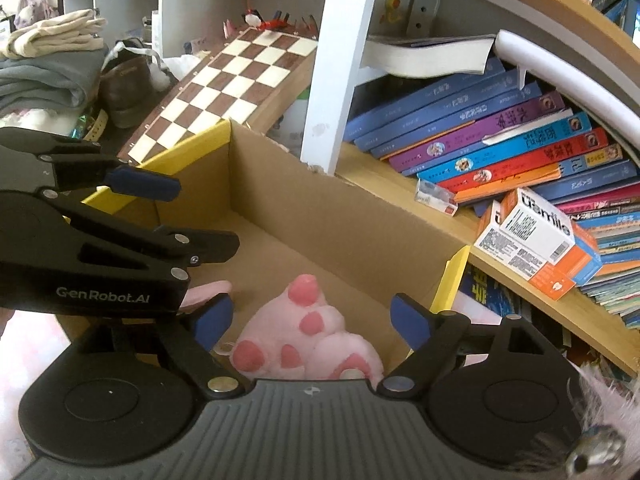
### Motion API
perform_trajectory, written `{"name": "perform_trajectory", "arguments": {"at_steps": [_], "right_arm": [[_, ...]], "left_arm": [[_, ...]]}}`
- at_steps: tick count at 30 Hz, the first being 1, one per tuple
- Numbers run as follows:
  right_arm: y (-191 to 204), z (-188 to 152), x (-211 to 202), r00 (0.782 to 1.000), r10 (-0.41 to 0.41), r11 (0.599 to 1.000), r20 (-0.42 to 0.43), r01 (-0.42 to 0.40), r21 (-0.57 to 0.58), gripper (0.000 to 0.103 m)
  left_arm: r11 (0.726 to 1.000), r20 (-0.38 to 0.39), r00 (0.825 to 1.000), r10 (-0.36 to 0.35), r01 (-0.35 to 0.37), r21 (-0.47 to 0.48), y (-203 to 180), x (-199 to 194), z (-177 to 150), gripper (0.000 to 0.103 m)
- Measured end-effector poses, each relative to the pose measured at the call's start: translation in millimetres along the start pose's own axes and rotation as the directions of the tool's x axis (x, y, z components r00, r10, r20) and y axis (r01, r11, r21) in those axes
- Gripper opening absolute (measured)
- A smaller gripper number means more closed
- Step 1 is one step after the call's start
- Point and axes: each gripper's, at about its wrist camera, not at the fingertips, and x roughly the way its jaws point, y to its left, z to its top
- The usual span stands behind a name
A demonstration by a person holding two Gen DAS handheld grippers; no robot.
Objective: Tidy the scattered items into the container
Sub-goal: 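Raise both open tools out of the yellow box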
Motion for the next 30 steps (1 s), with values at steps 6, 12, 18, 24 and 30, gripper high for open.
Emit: {"name": "perform_trajectory", "arguments": {"at_steps": [6, 12, 18, 24, 30], "right_arm": [[3.3, -0.4, -18.3, 1.0, -0.009, 1.0, 0.023, 0.009, 0.001, 0.086], [5.6, -4.7, -39.1, 0.999, -0.025, 1.0, 0.046, 0.025, 0.015, 0.086], [8.5, -12.8, -59.2, 0.997, -0.044, 0.999, 0.062, 0.042, 0.03, 0.087], [14.4, -21.4, -78.1, 0.995, -0.054, 0.998, 0.08, 0.051, 0.042, 0.087], [17.8, -33.8, -92.5, 0.995, -0.059, 0.996, 0.083, 0.053, 0.068, 0.087]], "left_arm": [[1.0, 0.035, 0.999, 0.007, -0.008, 0.022, -3.5, -20.0, 1.2, 0.072], [0.999, 0.057, 0.998, 0.01, -0.012, 0.03, -6.9, -39.2, -1.0, 0.075], [0.999, 0.074, 0.997, 0.011, -0.013, 0.029, -9.5, -61.2, -8.2, 0.075], [0.999, 0.085, 0.996, 0.013, -0.016, 0.03, -12.8, -79.2, -15.3, 0.076], [0.999, 0.079, 0.997, 0.01, -0.013, 0.038, -17.9, -91.6, -25.5, 0.077]]}}
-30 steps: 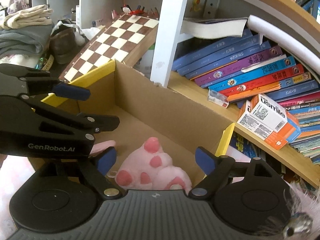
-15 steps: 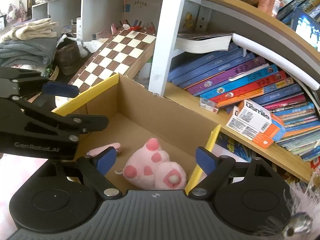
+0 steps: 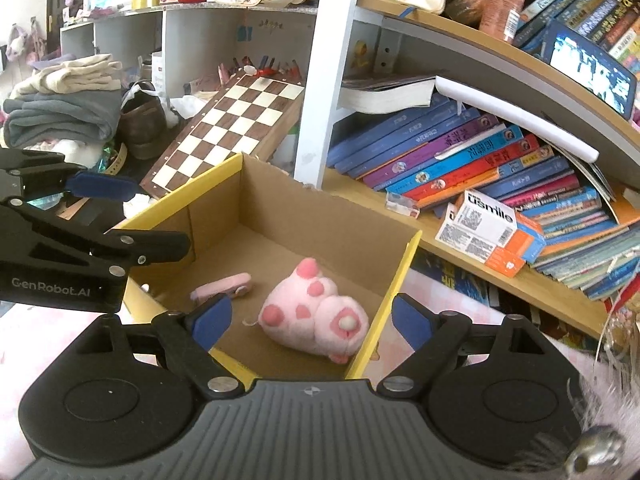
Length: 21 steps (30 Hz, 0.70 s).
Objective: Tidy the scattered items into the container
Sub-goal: 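Raise both open tools out of the yellow box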
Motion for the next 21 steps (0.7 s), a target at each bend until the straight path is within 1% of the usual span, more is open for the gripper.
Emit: {"name": "perform_trajectory", "arguments": {"at_steps": [14, 17, 20, 21], "right_arm": [[5.4, -30.0, -20.3, 0.999, -0.016, 0.999, -0.03, 0.017, 0.038, 0.087], [6.1, -35.7, -22.4, 0.999, -0.025, 0.999, -0.037, 0.026, 0.043, 0.088], [4.9, -41.2, -24.7, 0.999, -0.033, 0.998, -0.04, 0.035, 0.059, 0.09], [4.4, -43.2, -25.5, 0.998, -0.036, 0.997, -0.042, 0.039, 0.066, 0.09]], "left_arm": [[1.0, -0.034, 0.999, -0.023, 0.023, 0.003, -13.6, -17.8, -22.7, 0.077], [1.0, -0.043, 0.999, -0.025, 0.025, 0.004, -16.1, -19.7, -26.8, 0.077], [1.0, -0.05, 0.998, -0.028, 0.029, 0.004, -18.7, -21.3, -30.7, 0.079], [1.0, -0.053, 0.998, -0.029, 0.029, 0.006, -19.7, -21.5, -32.0, 0.081]]}}
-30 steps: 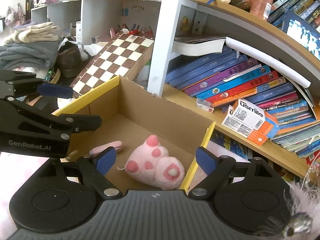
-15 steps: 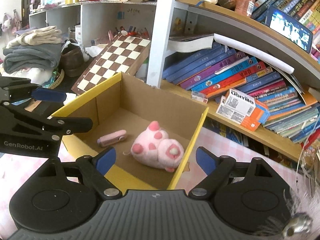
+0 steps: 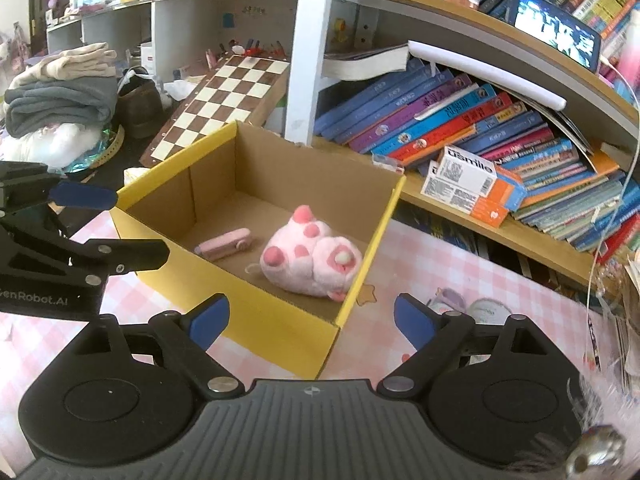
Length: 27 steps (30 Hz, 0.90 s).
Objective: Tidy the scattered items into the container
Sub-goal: 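Raise both open tools out of the yellow box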
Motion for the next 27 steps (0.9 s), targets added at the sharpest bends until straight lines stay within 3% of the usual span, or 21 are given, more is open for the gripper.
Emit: {"name": "perform_trajectory", "arguments": {"at_steps": [9, 16, 27], "right_arm": [[-5.3, -19.1, -5.2, 1.0, -0.021, 0.998, -0.023, 0.022, 0.059, 0.092], [-10.8, -32.0, -12.9, 0.998, -0.058, 0.993, -0.021, 0.06, 0.099, 0.099], [-20.3, -52.7, -22.3, 0.994, -0.102, 0.983, -0.04, 0.107, 0.151, 0.102]], "left_arm": [[1.0, -0.037, 0.999, -0.011, 0.011, 0.016, -15.3, -0.4, -13.1, 0.082], [1.0, -0.049, 0.999, 0.011, -0.012, -0.013, -19.5, -3.2, -20.3, 0.083], [0.999, -0.093, 0.995, 0.032, -0.033, -0.006, -27.4, -3.4, -27.0, 0.089]]}}
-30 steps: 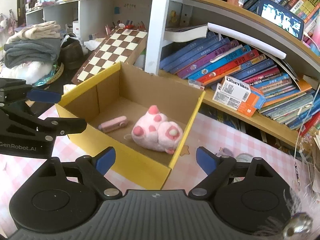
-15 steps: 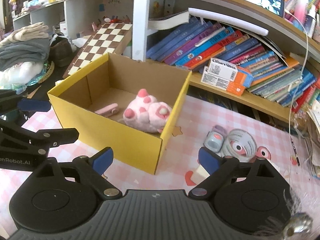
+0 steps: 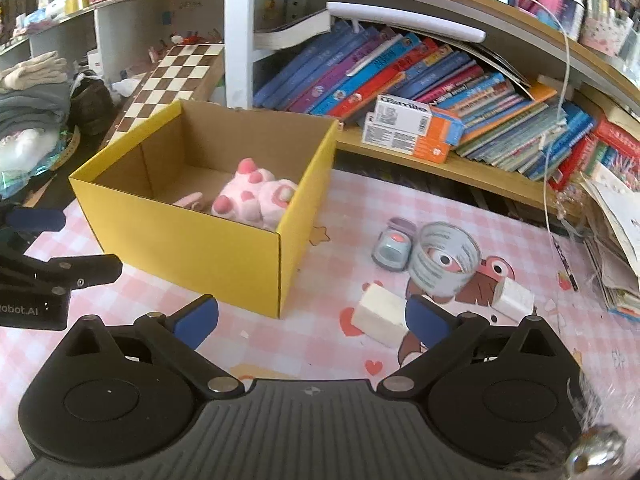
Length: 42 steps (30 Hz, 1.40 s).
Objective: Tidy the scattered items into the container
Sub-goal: 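Raise both open tools out of the yellow box, then move both tools back over the desk toward the white blocks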
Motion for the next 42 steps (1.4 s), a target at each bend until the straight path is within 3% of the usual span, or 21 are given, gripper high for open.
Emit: {"name": "perform_trajectory", "arguments": {"at_steps": [6, 25, 42], "right_arm": [[-1.0, -10.5, -1.8, 1.0, -0.005, 1.0, -0.012, 0.005, 0.008, 0.103], [-27.0, -33.0, -12.1, 0.999, -0.045, 0.997, -0.031, 0.047, 0.066, 0.103], [-60.2, -46.7, -14.8, 0.999, -0.019, 0.997, -0.046, 0.022, 0.069, 0.103]], "left_arm": [[1.0, -0.018, 1.0, -0.002, 0.002, 0.029, -11.7, -0.5, -6.1, 0.093], [0.999, -0.024, 0.999, 0.024, -0.024, 0.037, -36.5, -0.9, -8.0, 0.094], [0.998, -0.06, 0.998, 0.02, -0.017, 0.059, -78.7, 6.0, -8.3, 0.094]]}}
